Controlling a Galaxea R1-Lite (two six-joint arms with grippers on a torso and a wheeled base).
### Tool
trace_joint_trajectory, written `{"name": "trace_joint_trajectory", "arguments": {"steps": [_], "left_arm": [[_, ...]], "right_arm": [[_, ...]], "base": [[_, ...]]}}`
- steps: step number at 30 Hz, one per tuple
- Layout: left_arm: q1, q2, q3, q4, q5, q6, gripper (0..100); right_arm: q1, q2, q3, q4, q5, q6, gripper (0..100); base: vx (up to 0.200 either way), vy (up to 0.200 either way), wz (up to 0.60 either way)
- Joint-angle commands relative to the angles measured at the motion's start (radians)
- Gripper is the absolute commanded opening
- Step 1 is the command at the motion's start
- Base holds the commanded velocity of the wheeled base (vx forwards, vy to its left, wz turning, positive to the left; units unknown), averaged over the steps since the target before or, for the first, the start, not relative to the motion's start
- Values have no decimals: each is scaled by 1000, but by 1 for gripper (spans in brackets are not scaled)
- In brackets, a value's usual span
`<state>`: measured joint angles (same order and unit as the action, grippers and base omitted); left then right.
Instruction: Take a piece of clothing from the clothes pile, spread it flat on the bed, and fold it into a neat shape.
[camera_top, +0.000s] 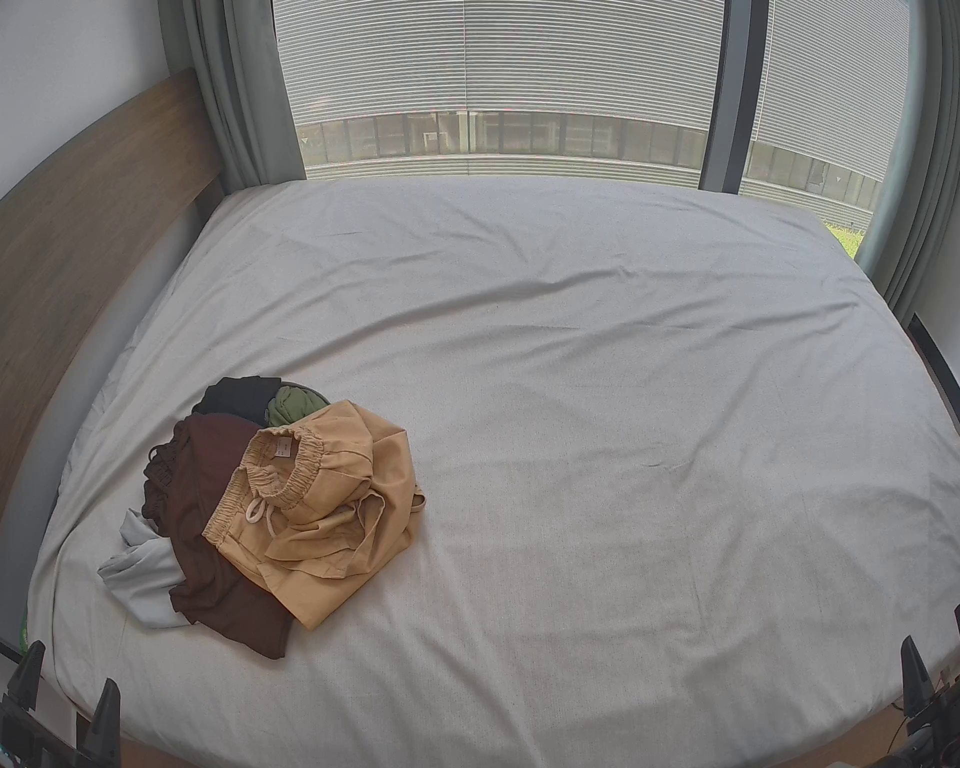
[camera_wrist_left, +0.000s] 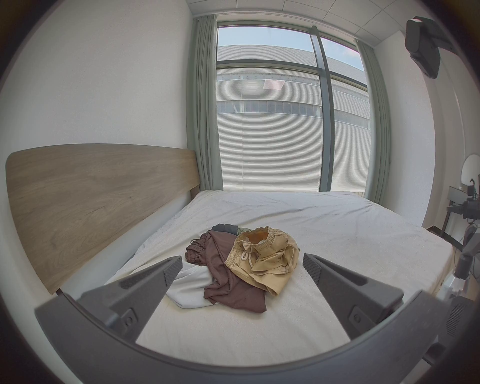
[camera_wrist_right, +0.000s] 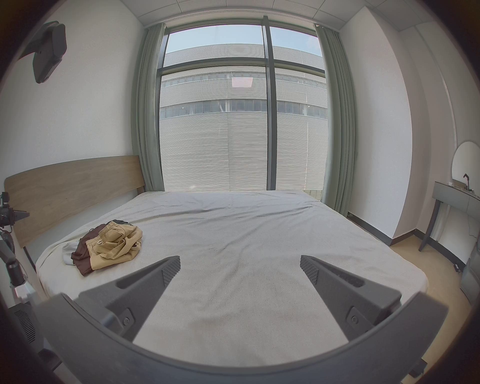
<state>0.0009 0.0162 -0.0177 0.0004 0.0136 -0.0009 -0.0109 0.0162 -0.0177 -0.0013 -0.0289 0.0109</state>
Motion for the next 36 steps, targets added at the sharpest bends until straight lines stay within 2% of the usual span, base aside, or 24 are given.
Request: {"name": "trace_joint_trajectory", "arguments": {"steps": [1,17,21,22,26,29,32,33,36], "left_arm": [[-1,-16,18,0,-1,1,100],[-1,-16,18,-3,-4,-5,100],[-1,-15,-41,-82,0,-8,100],[4,8,-91,-83,-7,-2,100],[-13,125,-93,-82,-32,1,100],[-51,194,-125,-99,-43,-45,100],[-61,286,-203,-99,-47,-122,100],[-61,286,-203,-99,-47,-122,100],[-61,458,-311,-117,-66,-143,100]], "right_arm": [[0,-12,18,0,0,0,100],[0,-15,18,0,0,0,100],[0,-15,18,1,0,0,100],[0,-16,18,1,0,0,100],[2,-16,18,0,0,0,100],[2,-16,18,-2,9,-5,100],[3,-16,18,0,9,-5,100],[3,-16,18,0,9,-5,100],[3,-16,18,0,11,-5,100]], "base": [[0,0,0],[0,0,0],[0,0,0],[0,0,0],[0,0,0],[0,0,0],[0,0,0],[0,0,0],[0,0,0]]}}
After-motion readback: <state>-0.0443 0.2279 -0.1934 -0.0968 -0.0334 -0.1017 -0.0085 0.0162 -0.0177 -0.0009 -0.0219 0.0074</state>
